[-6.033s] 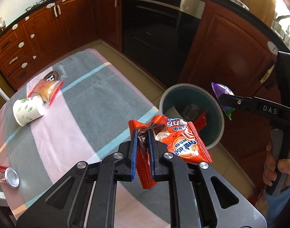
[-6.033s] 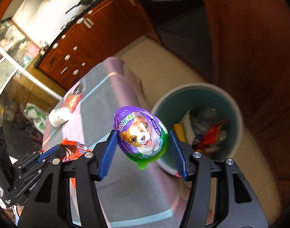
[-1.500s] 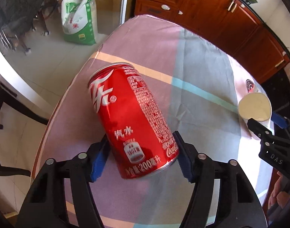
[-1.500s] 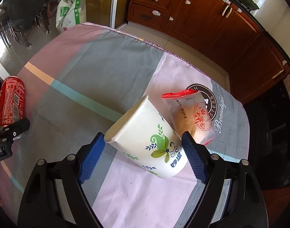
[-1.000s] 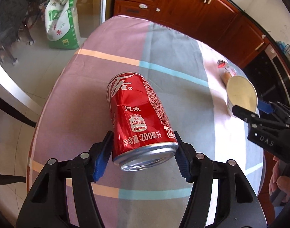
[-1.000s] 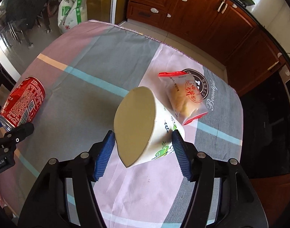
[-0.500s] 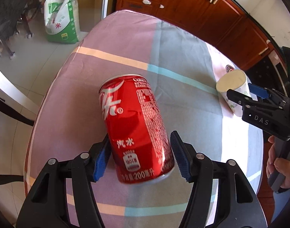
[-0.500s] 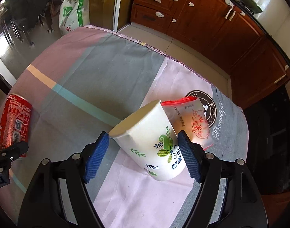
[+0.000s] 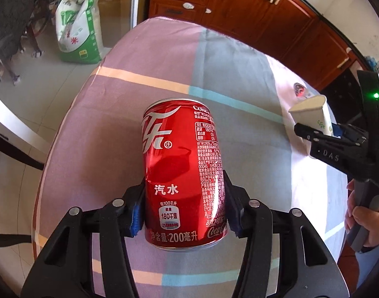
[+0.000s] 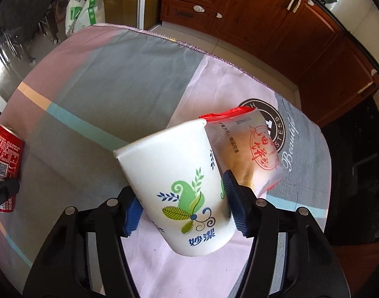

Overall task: Collect trash
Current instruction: 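Carry the can and paper cup over the bin and open both tools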

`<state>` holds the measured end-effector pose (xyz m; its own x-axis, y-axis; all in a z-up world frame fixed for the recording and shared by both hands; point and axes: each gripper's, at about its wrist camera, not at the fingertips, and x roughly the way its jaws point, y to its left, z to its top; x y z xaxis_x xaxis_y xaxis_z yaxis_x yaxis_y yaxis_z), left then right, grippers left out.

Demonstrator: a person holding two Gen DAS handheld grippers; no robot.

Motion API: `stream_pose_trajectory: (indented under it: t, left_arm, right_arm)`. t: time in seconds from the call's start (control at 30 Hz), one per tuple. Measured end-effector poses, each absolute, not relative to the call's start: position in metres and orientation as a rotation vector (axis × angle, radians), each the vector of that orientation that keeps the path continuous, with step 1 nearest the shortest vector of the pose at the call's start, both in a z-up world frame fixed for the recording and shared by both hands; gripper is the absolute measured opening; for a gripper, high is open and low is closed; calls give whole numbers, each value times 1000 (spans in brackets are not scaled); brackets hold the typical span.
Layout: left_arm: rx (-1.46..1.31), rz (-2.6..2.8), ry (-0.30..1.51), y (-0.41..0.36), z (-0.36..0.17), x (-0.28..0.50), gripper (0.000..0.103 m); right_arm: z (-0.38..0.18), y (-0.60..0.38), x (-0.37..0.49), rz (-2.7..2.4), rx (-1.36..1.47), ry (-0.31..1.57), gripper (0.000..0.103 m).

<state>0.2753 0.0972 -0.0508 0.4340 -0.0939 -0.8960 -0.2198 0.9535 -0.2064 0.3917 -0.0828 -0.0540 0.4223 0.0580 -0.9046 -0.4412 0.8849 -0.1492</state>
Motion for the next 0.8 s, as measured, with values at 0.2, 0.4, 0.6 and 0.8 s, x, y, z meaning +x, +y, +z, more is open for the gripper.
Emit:
stream_pose_trajectory:
  t: [0.2,0.4,0.6,0.8]
  left_arm:
    - [-301,46,1091,86,-26,255,53]
    - [-240,-27,1055,48,3,232,53]
    - [-152,-128,1036,-10,21,211,53]
    - [-55,-251,1023,-82,31,194,53]
  right_arm:
    - [-33,-102,365,326,-263,1121,56]
    - [-6,-137,320,346,-111,1123,57]
    - [17,-191,270,318,-2,1098,57]
    - [32,-269,223,257,136,1059,57]
